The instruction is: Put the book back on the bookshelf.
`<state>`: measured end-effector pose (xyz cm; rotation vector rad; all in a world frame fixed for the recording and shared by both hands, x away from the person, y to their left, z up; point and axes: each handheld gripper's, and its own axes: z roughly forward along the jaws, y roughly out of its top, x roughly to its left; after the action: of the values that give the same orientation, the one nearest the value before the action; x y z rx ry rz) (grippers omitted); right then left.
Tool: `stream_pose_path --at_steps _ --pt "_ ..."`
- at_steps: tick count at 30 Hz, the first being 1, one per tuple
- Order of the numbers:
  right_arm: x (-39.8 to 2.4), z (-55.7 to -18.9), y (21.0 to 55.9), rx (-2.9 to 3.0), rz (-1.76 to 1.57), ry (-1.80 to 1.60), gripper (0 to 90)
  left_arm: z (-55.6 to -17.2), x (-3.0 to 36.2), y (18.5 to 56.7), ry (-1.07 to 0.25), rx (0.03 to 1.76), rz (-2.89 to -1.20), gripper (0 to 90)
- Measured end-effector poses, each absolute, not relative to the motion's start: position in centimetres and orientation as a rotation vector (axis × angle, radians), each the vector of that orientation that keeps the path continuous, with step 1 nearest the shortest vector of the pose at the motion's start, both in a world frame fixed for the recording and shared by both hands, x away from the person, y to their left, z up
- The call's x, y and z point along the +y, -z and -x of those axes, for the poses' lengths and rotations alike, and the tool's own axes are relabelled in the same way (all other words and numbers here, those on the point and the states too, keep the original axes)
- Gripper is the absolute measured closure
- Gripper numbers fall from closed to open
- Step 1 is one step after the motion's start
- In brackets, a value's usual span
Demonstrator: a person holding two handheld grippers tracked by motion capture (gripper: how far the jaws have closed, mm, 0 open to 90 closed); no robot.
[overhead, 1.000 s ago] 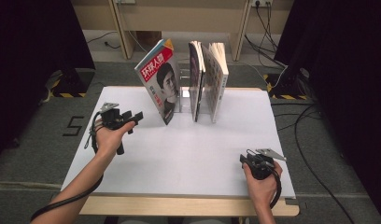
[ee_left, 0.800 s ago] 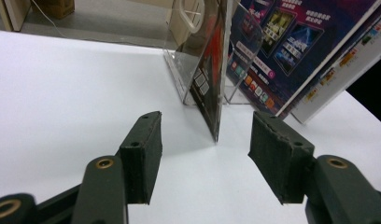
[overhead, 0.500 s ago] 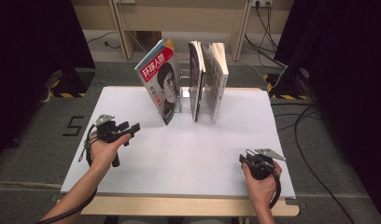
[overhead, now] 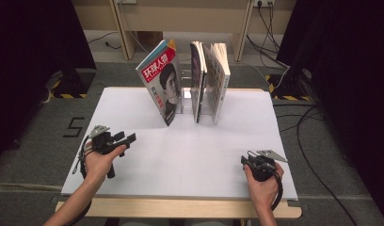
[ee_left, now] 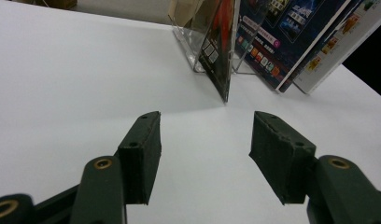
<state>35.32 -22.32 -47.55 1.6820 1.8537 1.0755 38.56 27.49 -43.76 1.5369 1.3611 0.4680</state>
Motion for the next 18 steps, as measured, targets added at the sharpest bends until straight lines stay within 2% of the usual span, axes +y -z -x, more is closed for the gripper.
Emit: stream_pose_path --at_steps 18 --pt "-22.3 -35.3 47.6 1.854 -1.675 -1.070 65.8 -36.4 29.8 46.2 -0.462 1.419 -1.519 41.7"
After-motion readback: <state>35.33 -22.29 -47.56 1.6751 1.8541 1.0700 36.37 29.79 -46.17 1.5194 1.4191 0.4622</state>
